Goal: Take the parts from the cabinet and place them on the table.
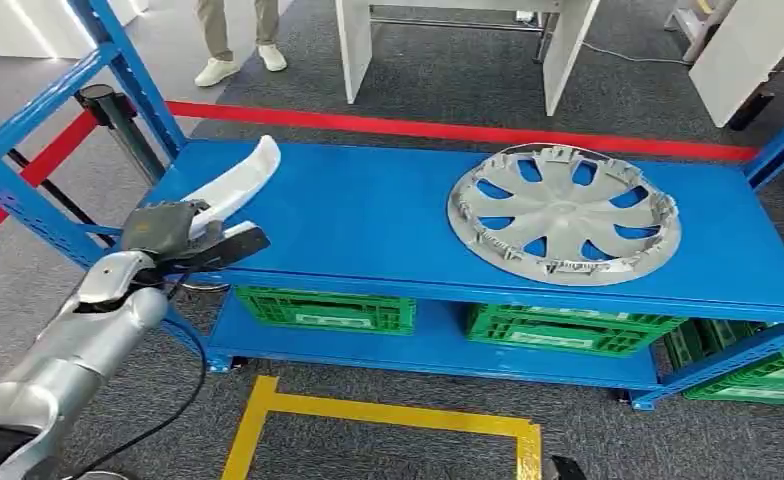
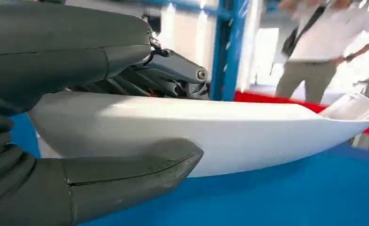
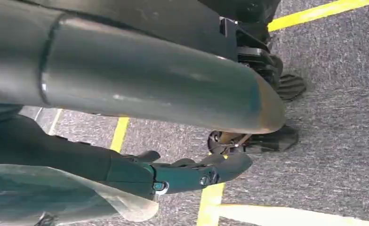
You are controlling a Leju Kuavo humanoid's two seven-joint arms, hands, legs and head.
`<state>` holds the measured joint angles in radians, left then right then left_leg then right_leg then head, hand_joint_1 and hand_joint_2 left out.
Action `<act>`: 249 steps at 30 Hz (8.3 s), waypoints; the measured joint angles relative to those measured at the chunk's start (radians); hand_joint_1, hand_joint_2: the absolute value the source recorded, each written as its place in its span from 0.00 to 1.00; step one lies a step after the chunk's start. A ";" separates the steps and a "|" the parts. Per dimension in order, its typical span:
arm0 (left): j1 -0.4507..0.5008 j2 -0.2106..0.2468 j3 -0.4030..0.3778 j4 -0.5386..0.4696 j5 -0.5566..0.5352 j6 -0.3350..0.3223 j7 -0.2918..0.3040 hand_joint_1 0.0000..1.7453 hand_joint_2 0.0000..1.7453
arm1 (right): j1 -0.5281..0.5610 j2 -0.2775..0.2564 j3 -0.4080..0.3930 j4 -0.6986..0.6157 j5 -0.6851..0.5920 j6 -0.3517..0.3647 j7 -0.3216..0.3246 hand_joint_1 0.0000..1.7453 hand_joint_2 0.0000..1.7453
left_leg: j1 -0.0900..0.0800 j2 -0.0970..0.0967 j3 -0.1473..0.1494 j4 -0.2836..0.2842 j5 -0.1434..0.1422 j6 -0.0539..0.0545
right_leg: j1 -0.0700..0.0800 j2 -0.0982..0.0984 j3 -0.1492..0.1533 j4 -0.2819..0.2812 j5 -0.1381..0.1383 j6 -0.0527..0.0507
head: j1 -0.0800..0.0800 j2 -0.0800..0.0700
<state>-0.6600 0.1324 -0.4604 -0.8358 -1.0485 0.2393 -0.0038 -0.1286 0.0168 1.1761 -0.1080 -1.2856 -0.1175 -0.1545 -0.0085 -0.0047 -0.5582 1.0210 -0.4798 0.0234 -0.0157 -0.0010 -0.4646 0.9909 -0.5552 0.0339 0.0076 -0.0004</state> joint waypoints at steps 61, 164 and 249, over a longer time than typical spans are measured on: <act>-0.020 0.041 -0.115 -0.067 -0.265 0.182 -0.002 1.00 1.00 | -0.033 0.004 0.075 -0.003 -0.014 -0.003 0.012 0.00 0.00 | 0.008 0.004 0.014 -0.032 0.019 0.026 | -0.005 0.001 -0.161 0.265 -0.107 0.021 | 0.005 0.000; 0.106 0.076 -0.005 -0.298 -0.187 0.139 -0.042 1.00 1.00 | -0.100 0.010 0.207 0.004 0.005 -0.359 0.029 0.00 0.00 | 0.011 0.002 -0.111 -0.009 0.122 -0.025 | 0.012 0.007 -0.047 0.021 0.025 -0.009 | 0.003 0.000; 0.116 0.147 -0.023 -0.327 0.015 0.086 -0.117 1.00 1.00 | -0.089 0.030 0.245 -0.001 -0.100 -0.272 -0.075 0.00 0.00 | 0.008 0.002 -0.069 -0.032 0.099 -0.022 | 0.014 0.000 -0.110 0.007 0.097 -0.023 | -0.001 0.000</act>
<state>-0.5441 0.2796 -0.4833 -1.1631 -1.0338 0.3254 -0.1209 -0.2177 0.0469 1.4210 -0.1087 -1.3855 -0.3891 -0.2293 -0.0002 -0.0031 -0.6268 0.9888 -0.3804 0.0013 -0.0022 -0.0014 -0.5748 0.9984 -0.4583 0.0106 0.0069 0.0000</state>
